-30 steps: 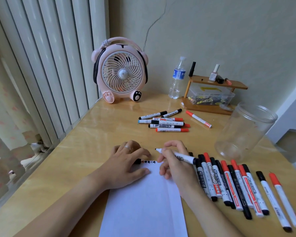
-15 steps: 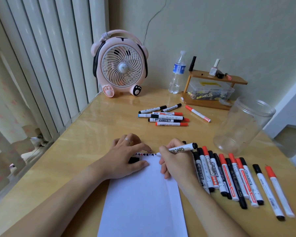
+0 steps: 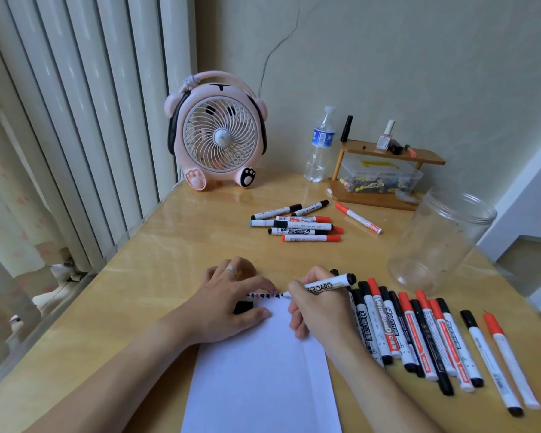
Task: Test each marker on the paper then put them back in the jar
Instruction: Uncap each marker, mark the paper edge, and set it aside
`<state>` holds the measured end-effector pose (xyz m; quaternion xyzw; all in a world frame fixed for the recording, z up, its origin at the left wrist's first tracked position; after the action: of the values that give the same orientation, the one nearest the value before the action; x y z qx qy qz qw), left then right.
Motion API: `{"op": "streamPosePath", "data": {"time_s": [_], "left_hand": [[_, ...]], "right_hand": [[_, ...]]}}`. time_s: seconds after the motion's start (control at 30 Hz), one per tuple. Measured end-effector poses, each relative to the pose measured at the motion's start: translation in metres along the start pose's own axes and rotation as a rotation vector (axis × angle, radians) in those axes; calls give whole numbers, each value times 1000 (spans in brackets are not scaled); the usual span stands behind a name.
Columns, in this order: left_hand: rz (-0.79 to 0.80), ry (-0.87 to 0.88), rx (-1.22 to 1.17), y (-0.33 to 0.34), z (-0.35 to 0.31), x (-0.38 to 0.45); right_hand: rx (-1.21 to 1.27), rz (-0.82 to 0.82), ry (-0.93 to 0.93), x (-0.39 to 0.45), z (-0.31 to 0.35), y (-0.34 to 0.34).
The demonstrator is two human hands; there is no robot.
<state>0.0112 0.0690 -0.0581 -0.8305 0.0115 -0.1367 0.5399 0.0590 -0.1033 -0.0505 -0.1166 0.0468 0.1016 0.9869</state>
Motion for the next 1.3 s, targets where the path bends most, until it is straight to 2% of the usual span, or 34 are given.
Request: {"op": "streamPosePath", "data": {"time_s": [1.17,1.3], "left_hand": [[-3,12,-12,1,1,0],[-15,16,-106,-5,0,-2]], "right_hand": [[-22,-11,-6,0,-2,-1],[-30,-9,-5,2,-4,-2]]}}
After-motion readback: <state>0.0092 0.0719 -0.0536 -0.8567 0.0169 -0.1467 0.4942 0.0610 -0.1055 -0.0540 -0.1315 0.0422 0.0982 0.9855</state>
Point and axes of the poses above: each hand's wrist, its own x-axis towards the middle knuckle, its own y-axis out of the palm, z = x × y, the point moved 8 cm from there along x, towards the middle knuckle, and after that the axes turned 2 degrees about y, right-handed, at the moved point
